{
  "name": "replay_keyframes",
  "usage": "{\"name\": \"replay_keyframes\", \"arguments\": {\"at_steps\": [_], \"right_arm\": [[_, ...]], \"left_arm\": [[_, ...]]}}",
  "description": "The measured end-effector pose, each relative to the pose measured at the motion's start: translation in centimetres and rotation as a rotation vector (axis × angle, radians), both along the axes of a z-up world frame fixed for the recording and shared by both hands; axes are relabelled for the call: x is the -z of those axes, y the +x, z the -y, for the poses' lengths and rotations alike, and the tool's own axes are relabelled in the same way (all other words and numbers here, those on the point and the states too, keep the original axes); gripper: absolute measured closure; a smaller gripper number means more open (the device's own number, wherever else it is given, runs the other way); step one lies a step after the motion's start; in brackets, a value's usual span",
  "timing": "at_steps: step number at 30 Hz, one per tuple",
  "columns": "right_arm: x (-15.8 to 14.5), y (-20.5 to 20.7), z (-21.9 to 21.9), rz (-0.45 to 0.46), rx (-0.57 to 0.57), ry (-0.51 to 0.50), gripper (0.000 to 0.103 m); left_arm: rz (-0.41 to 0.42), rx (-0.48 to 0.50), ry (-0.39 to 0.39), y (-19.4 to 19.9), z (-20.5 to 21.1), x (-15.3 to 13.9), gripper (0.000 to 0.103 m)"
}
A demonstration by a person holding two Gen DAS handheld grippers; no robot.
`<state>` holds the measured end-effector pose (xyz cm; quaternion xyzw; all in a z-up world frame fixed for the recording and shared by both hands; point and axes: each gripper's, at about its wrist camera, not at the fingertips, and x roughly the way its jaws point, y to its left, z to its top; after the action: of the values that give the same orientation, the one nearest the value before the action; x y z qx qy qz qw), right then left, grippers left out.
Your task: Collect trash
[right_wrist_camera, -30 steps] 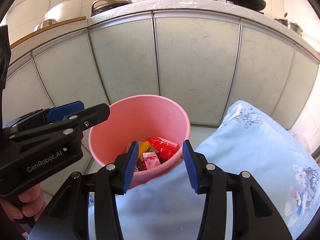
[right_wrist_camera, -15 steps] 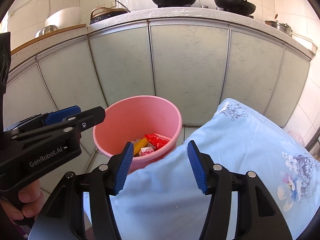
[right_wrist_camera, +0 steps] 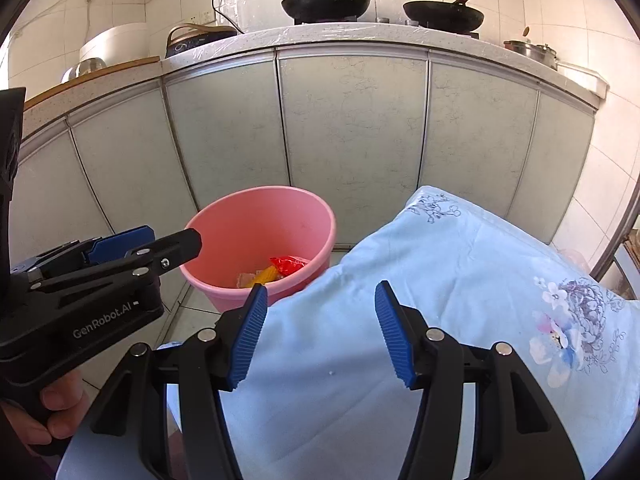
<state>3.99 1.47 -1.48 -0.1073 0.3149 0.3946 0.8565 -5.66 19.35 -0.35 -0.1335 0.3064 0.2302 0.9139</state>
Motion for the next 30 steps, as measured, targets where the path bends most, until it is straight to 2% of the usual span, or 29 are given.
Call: {"name": "replay_keyframes", "arguments": {"at_steps": [12,18,30], "right_arm": [[0.4,-0.4,2.4,-0.005,0.073,0.013,0.047],[-0.1,-0.4,3.9,0.042,0.155,0.038,0.047],[-0.3,0.1,5.3,0.064,0.198,0.026,0.047]], "left_arm": [[0.023,0.048,0.028,0.3,1.8,-0.6,0.05],[0.045,0.098,0.036,0.4,2.7,-1.1,0.05],[0.053,0.155,0.04,1.1,4.4,-1.3,0.05]]}}
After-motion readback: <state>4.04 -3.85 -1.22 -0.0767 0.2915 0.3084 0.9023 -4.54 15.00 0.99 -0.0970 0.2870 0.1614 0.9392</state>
